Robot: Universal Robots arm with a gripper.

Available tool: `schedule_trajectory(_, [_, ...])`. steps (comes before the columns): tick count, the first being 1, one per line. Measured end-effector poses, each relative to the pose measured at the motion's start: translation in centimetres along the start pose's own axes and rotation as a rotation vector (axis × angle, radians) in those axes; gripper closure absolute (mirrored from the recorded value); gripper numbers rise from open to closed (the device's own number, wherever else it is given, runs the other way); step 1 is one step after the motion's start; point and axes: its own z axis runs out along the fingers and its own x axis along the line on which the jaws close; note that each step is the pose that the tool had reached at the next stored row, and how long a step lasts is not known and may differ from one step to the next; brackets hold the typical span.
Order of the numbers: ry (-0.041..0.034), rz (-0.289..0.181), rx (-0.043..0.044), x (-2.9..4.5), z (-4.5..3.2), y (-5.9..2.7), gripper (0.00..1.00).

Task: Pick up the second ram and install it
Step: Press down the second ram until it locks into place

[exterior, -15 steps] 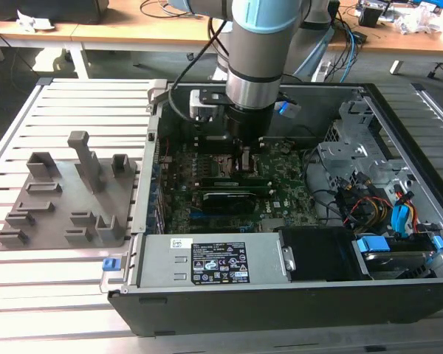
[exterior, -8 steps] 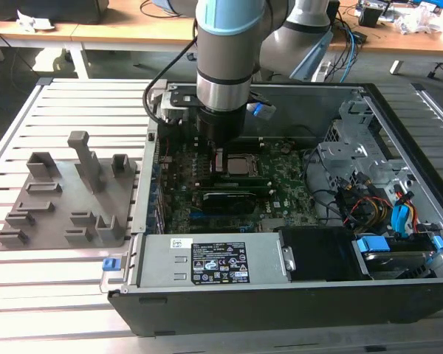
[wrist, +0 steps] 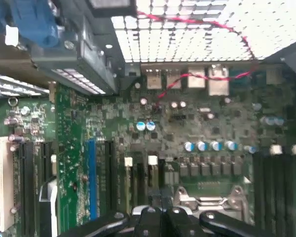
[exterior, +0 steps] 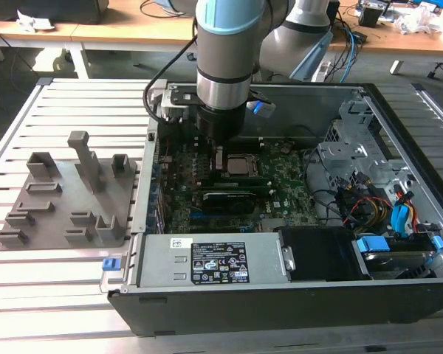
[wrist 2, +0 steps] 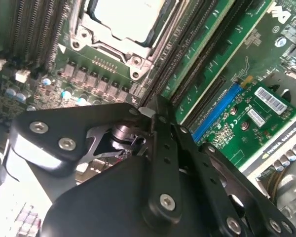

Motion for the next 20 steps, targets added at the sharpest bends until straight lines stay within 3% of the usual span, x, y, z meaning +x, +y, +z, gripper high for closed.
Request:
schedule_trajectory(4, [-0.0012, 0.0, -0.002, 0.03, -0.4, -0.23, 0.89])
schedule_trajectory(6, [-0.0011, 0.0, -0.0103, -0.01, -0.42, -1.35, 0.89])
schedule_trajectory(8, [-0.0008, 0.0, -0.0133, -0.02, -0.67, -1.96, 0.89])
schedule_trajectory(13, [-0.0009, 0.0, -0.0133, -0.03, -3.21, -1.97, 0.89])
schedule_trajectory(16, [-0.0011, 0.0, -0.0132, -0.03, -3.66, -1.96, 0.89])
schedule_trajectory(20, [-0.0009, 0.0, -0.0133, -0.03, -3.67, -1.96, 0.89])
